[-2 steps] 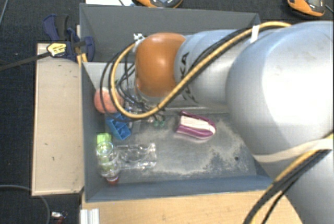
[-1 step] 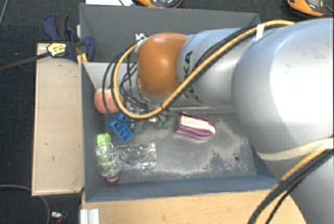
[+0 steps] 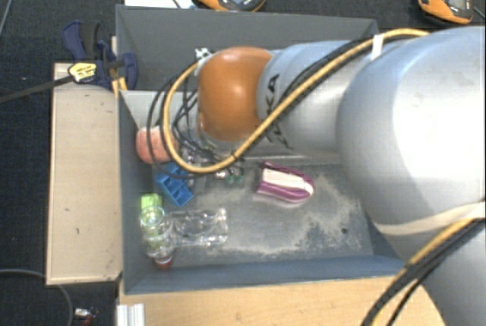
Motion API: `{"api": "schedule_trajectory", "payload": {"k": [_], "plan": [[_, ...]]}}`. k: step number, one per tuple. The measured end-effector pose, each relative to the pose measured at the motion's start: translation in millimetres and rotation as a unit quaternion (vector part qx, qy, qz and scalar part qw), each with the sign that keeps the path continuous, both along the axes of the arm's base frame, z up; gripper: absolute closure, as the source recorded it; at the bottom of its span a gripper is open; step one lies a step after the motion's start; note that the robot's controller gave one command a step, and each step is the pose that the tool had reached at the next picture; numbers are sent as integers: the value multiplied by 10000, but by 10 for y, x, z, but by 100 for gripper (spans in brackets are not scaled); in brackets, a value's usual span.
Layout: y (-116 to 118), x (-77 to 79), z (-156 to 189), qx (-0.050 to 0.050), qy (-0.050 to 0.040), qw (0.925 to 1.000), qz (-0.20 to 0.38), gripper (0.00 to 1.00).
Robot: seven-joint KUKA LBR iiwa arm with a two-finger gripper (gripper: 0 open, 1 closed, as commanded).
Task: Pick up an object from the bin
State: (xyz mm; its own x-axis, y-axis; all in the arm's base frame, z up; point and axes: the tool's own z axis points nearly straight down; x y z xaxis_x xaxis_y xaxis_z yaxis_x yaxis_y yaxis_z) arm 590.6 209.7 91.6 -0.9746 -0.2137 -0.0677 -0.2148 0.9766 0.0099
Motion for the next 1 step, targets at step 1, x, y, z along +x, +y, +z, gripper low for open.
{"api": "schedule_trajectory", "payload": {"k": [1], "plan": [[-51, -168, -121, 14, -134, 9993, 362, 100]]}}
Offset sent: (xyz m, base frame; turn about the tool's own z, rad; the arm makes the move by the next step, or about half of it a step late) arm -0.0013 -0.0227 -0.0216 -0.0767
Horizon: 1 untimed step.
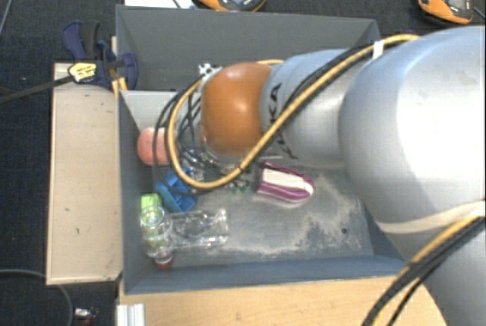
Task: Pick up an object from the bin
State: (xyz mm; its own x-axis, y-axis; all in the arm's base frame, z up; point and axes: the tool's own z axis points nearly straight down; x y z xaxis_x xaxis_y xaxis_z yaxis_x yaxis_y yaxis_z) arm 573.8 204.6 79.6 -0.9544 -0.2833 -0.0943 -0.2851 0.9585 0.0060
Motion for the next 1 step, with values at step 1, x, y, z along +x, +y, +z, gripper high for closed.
{"api": "schedule_trajectory", "payload": {"k": [1], "plan": [[-138, 218, -5, 18, 8, 10000, 8, 100]]}}
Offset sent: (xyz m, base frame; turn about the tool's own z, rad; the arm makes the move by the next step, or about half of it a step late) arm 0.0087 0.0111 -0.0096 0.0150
